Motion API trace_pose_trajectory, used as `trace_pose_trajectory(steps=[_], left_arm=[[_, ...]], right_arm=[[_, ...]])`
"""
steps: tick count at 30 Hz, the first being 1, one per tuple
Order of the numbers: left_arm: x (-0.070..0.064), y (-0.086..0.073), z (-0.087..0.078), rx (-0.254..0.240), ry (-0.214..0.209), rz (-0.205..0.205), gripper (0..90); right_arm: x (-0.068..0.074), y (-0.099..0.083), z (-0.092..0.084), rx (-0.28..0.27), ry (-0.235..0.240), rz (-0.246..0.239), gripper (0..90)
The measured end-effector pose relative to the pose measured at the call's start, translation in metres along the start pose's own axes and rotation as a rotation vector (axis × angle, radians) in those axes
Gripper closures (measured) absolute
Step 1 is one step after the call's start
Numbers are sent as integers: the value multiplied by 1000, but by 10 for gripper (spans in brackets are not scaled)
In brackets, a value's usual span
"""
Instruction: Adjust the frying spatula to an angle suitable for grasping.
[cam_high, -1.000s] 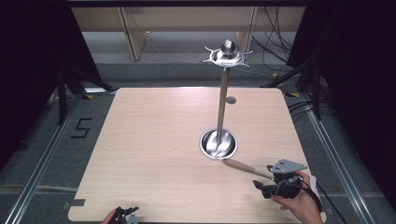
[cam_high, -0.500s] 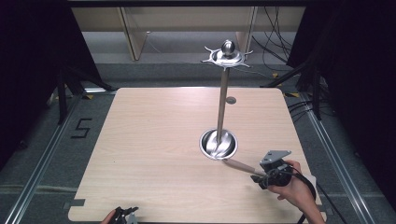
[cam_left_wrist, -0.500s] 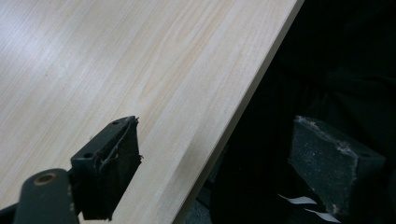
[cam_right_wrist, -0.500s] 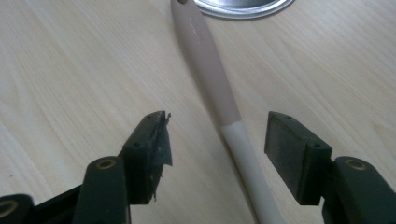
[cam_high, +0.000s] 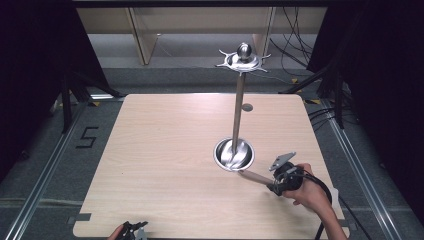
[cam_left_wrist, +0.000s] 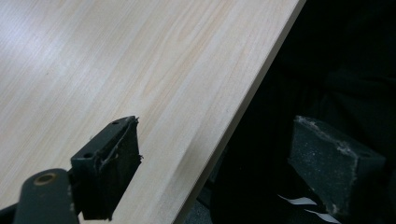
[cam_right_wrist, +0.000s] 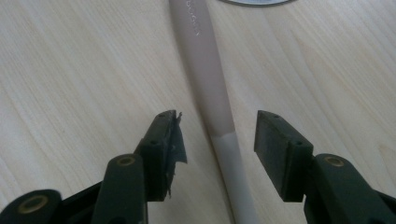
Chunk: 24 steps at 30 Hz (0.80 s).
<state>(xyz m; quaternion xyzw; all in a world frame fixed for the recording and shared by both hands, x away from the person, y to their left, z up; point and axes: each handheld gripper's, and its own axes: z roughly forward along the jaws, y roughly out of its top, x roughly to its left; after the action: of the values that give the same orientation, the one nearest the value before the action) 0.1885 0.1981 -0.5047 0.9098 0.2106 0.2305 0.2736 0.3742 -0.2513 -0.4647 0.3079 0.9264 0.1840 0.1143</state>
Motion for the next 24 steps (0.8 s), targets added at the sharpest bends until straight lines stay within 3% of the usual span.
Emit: trace_pose_trajectory(steps=[10, 24], left_arm=[[0, 0, -1, 0, 3, 5, 155], [0, 0, -1, 1, 6, 9, 155]], right_arm=[[-8, 8, 10, 60, 59, -5, 558], [-13, 19, 18, 138, 92, -15, 645]])
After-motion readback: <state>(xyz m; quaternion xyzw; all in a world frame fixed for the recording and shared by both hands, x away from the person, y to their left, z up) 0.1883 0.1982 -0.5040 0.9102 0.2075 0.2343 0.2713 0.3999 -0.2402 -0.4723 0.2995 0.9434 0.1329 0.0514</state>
